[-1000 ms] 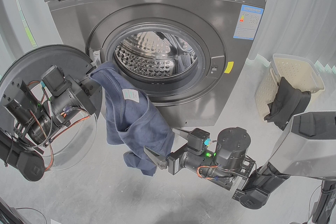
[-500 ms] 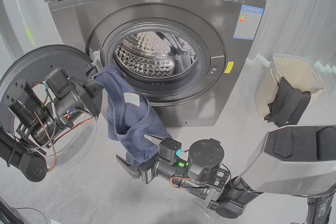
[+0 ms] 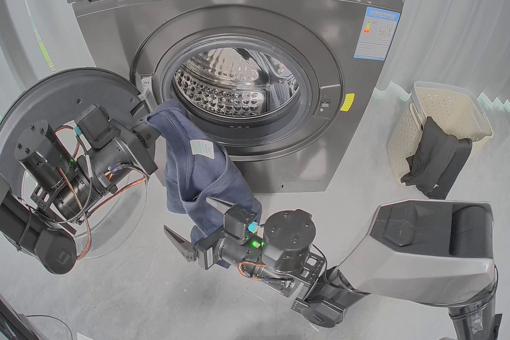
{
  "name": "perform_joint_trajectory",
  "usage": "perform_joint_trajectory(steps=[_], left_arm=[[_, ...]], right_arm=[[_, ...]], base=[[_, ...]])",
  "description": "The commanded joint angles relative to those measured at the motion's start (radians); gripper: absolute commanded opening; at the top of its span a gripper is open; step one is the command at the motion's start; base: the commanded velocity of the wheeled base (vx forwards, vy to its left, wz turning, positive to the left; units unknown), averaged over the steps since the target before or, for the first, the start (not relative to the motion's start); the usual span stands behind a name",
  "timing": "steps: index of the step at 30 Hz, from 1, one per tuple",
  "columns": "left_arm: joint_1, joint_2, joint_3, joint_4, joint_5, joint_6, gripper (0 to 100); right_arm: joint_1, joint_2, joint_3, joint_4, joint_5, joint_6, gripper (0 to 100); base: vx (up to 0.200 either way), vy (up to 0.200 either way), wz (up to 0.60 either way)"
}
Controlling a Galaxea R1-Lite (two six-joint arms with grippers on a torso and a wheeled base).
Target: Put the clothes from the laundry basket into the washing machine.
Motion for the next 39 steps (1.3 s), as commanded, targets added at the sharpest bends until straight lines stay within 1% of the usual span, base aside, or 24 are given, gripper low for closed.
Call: perform_joint_trajectory(steps=[1,5,10,11,12,16,20,22,24,27,29,30,39], left_arm=[[0.0,0.0,-0.002,-0.002,0.001,-0.002,0],[0.0,-0.003,-0.005,-0.001,0.001,-0.002,0],[0.0,-0.003,-0.006,-0.001,0.001,-0.002,0],[0.0,-0.003,-0.006,-0.001,0.001,-0.002,0],[0.0,-0.003,-0.006,-0.001,0.001,-0.002,0],[0.0,0.0,-0.006,-0.001,0.001,-0.002,0],[0.006,0.005,-0.006,-0.002,0.001,-0.003,0],[0.009,0.005,-0.008,-0.001,0.001,-0.005,0],[0.009,0.005,-0.008,-0.002,0.001,-0.005,0],[0.008,0.003,-0.008,-0.002,0.001,-0.005,0],[0.006,0.003,-0.008,-0.001,0.001,-0.005,0],[0.005,0.002,-0.008,-0.002,0.001,-0.005,0],[0.0,-0.002,-0.006,-0.001,0.001,-0.005,0]], right_arm=[[-0.05,0.077,-0.106,0.022,-0.006,-0.001,100],[-0.07,0.092,-0.156,0.034,-0.032,-0.001,100],[-0.08,0.089,-0.158,0.036,-0.044,0.0,100],[-0.082,0.086,-0.158,0.036,-0.055,0.0,100],[-0.082,0.086,-0.158,0.036,-0.055,0.0,0],[-0.08,0.057,-0.138,0.036,-0.062,0.002,0],[-0.074,0.012,-0.08,0.034,-0.064,0.003,0],[-0.071,-0.028,-0.026,0.034,-0.064,0.003,0],[-0.073,-0.051,0.005,0.034,-0.065,0.003,0],[-0.079,-0.072,0.038,0.036,-0.065,0.005,0],[-0.08,-0.074,0.044,0.036,-0.065,0.005,0],[-0.082,-0.074,0.046,0.036,-0.065,0.008,100],[-0.1,-0.025,-0.012,0.04,-0.064,0.003,100]], base=[[0.0,0.0,0.0],[0.0,0.0,0.0],[0.0,0.0,0.0],[0.0,0.0,0.0],[0.0,0.0,0.0],[0.0,0.0,0.0],[0.0,0.0,0.0],[0.0,0.0,0.0],[0.0,0.0,0.0],[0.0,0.0,0.0],[0.0,0.0,0.0],[0.0,0.0,0.0],[0.0,0.0,0.0]])
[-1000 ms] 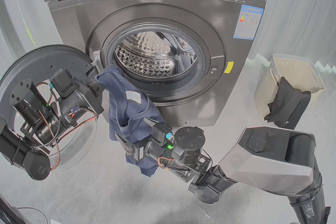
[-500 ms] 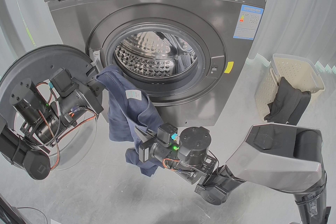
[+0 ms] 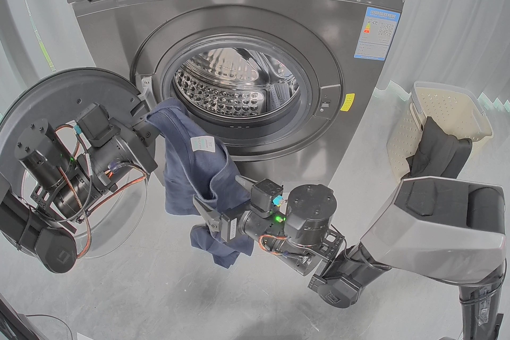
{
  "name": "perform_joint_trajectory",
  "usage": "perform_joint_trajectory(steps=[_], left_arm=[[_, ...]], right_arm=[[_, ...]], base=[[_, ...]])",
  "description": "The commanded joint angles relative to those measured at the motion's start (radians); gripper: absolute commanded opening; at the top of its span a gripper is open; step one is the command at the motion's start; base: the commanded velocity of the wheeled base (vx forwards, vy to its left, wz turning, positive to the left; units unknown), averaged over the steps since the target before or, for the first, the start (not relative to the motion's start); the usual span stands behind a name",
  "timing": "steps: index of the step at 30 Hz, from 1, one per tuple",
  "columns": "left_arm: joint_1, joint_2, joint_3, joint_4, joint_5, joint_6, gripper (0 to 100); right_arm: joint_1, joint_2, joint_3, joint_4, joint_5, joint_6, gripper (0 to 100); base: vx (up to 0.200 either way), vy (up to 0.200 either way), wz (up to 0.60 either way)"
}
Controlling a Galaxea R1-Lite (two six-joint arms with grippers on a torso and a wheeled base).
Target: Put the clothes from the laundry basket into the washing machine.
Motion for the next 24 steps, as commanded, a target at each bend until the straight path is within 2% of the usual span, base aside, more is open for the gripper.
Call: perform_joint_trajectory(steps=[1,15,16,20,24], left_arm=[[-0.002,-0.003,0.001,0.0,0.0,0.0,0],[-0.002,-0.002,-0.001,0.0,0.0,0.0,0],[-0.002,-0.002,-0.001,0.0,0.0,0.0,0],[0.0,0.001,-0.001,0.0,0.0,0.0,0],[0.007,0.006,0.001,0.0,0.0,0.0,0]], right_arm=[[-0.005,0.025,-0.028,0.003,0.0,-0.003,100],[-0.001,0.075,-0.099,0.021,-0.001,0.0,100],[-0.001,0.074,-0.102,0.021,-0.001,0.0,0],[-0.001,0.069,-0.099,0.02,-0.001,0.002,0],[-0.007,0.005,-0.049,0.018,-0.001,0.002,0]], base=[[0.0,0.0,0.0],[0.0,0.0,0.0],[0.0,0.0,0.0],[0.0,0.0,0.0],[0.0,0.0,0.0]])
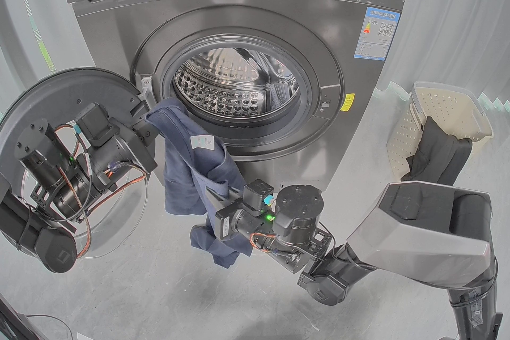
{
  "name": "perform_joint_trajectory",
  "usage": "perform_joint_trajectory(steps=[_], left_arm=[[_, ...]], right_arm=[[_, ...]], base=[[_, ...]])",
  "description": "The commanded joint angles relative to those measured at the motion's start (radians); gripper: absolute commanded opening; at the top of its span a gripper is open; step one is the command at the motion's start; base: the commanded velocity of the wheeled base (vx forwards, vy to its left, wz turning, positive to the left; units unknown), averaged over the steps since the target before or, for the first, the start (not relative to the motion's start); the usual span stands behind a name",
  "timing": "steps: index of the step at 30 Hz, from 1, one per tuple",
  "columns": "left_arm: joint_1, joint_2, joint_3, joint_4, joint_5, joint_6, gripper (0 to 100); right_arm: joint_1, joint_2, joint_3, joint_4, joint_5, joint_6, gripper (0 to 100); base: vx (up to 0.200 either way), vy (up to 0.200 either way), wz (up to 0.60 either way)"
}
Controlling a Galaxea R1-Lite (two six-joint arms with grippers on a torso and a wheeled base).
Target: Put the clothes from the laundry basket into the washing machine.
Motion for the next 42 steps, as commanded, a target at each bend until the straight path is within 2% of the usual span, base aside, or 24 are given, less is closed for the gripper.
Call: perform_joint_trajectory(steps=[1,4,7,8,9,11,13,14,20,26,32,42], left_arm=[[0.007,0.007,0.002,0.0,0.0,0.0,0],[0.01,0.009,0.002,0.0,0.0,0.0,0],[0.015,0.001,0.005,0.002,0.002,-0.002,0],[0.016,0.0,0.006,0.002,0.0,-0.002,0],[0.032,-0.006,0.014,0.002,-0.004,-0.002,0],[0.039,-0.006,0.026,0.0,-0.011,0.001,0],[0.041,-0.006,0.029,0.0,-0.012,0.001,0],[0.041,-0.014,0.048,0.0,-0.014,0.001,0],[0.038,-0.08,0.094,0.0,-0.021,-0.002,0],[0.026,-0.111,0.102,0.0,-0.026,0.001,0],[0.015,-0.132,0.065,0.0,-0.007,-0.003,0],[0.02,-0.174,0.02,0.008,-0.003,-0.003,0]], right_arm=[[-0.007,-0.092,0.068,-0.002,0.0,-0.001,0],[-0.033,-0.174,0.148,-0.001,0.001,-0.005,0],[-0.085,-0.307,0.277,0.002,0.012,-0.022,0],[-0.091,-0.319,0.287,0.002,0.014,-0.024,0],[-0.128,-0.379,0.333,0.004,0.02,-0.027,0],[-0.171,-0.444,0.373,0.001,0.037,-0.027,0],[-0.176,-0.453,0.378,0.001,0.04,-0.027,0],[-0.213,-0.533,0.407,-0.013,0.07,-0.024,0],[-0.233,-0.661,0.471,-0.053,0.08,-0.008,0],[-0.236,-0.711,0.435,-0.065,0.08,-0.005,0],[-0.254,-0.715,0.405,-0.07,0.083,-0.005,0],[-0.254,-0.735,0.404,-0.076,0.081,-0.004,0]], base=[[0.0,0.0,0.0],[0.0,0.0,0.0],[0.0,0.0,0.0],[0.0,0.0,0.0],[0.0,0.0,0.0],[0.0,0.0,0.0],[0.0,0.0,0.0],[0.0,0.0,0.0],[0.0,0.0,0.0],[0.0,0.0,0.0],[0.0,0.0,0.0],[0.0,0.0,0.0]])
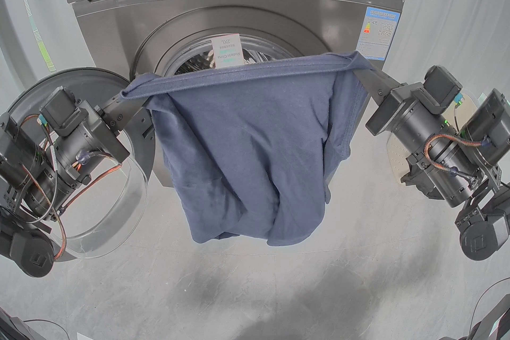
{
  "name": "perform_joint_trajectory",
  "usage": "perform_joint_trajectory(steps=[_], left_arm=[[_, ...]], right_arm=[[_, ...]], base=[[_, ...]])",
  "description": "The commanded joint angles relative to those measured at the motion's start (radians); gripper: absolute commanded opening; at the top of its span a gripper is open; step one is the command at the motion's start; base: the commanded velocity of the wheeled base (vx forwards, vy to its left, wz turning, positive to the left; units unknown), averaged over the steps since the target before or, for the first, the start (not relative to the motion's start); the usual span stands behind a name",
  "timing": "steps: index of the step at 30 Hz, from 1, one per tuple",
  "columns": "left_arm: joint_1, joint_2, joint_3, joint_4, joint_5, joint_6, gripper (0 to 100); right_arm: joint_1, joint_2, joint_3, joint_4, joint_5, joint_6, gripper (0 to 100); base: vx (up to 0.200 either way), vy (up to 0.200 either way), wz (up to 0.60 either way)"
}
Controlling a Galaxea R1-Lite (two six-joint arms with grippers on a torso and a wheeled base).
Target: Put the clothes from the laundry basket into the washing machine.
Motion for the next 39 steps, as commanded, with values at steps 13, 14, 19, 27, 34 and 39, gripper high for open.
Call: perform_joint_trajectory(steps=[13,14,19,27,34,39], left_arm=[[-0.006,-0.017,-0.041,0.001,0.042,-0.001,0],[-0.006,-0.017,-0.042,0.002,0.043,0.0,0],[-0.019,-0.017,-0.054,0.031,0.045,-0.001,0],[-0.088,0.028,-0.059,0.04,0.046,0.002,0],[-0.184,0.075,-0.09,0.04,0.086,0.008,0],[-0.21,0.1,-0.099,0.036,0.089,0.012,0]], right_arm=[[0.0,-0.017,-0.027,-0.001,-0.019,0.0,0],[0.0,-0.019,-0.028,-0.001,-0.019,0.0,0],[0.0,-0.036,-0.036,0.005,-0.021,0.001,0],[0.002,0.007,0.045,0.006,-0.022,0.005,0],[0.032,0.116,0.062,0.0,-0.024,0.028,0],[0.11,0.233,0.075,-0.003,-0.024,0.026,0]], base=[[0.0,0.0,0.0],[0.0,0.0,0.0],[0.0,0.0,0.0],[0.0,0.0,0.0],[0.0,0.0,0.0],[0.0,0.0,0.0]])
